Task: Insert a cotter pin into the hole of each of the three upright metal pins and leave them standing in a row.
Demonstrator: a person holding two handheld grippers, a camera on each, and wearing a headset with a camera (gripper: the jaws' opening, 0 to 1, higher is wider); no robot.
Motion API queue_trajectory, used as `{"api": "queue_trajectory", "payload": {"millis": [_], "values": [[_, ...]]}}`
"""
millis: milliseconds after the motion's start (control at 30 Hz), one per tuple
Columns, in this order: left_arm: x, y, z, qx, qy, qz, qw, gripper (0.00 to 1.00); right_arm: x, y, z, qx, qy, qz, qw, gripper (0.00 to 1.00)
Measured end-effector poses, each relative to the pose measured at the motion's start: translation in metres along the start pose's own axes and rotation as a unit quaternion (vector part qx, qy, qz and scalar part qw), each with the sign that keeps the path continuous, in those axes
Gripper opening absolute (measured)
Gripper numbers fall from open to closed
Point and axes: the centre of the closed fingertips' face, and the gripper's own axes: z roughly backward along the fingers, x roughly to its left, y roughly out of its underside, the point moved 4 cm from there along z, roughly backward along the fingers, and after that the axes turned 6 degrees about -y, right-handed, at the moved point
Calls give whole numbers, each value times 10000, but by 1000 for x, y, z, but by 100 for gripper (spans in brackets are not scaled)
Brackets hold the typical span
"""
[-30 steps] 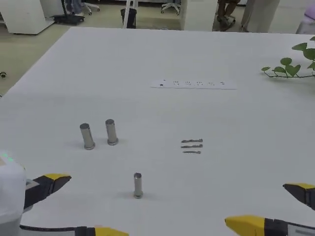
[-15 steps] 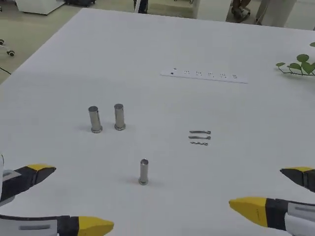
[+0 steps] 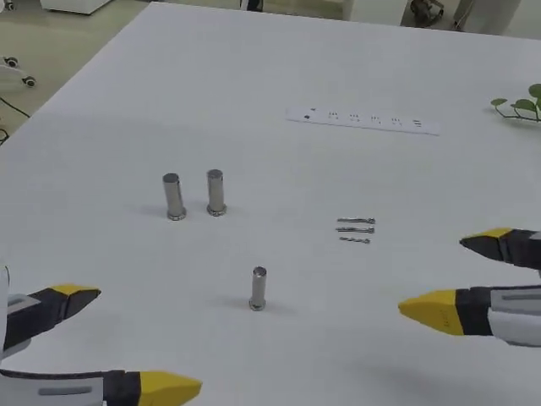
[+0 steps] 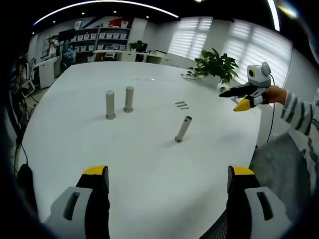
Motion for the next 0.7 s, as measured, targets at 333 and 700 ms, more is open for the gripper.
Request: {"api": "queue_trajectory", "payload": {"millis": [333,700], "values": [[-4,0,-2,14,19,21,10000,100,-9,-14,-20,233,-265,433,9984,71],[-5,-8,3,-156,-18,239,9996,99,-17,-21,-37,756,-687,801,9915,65]]}}
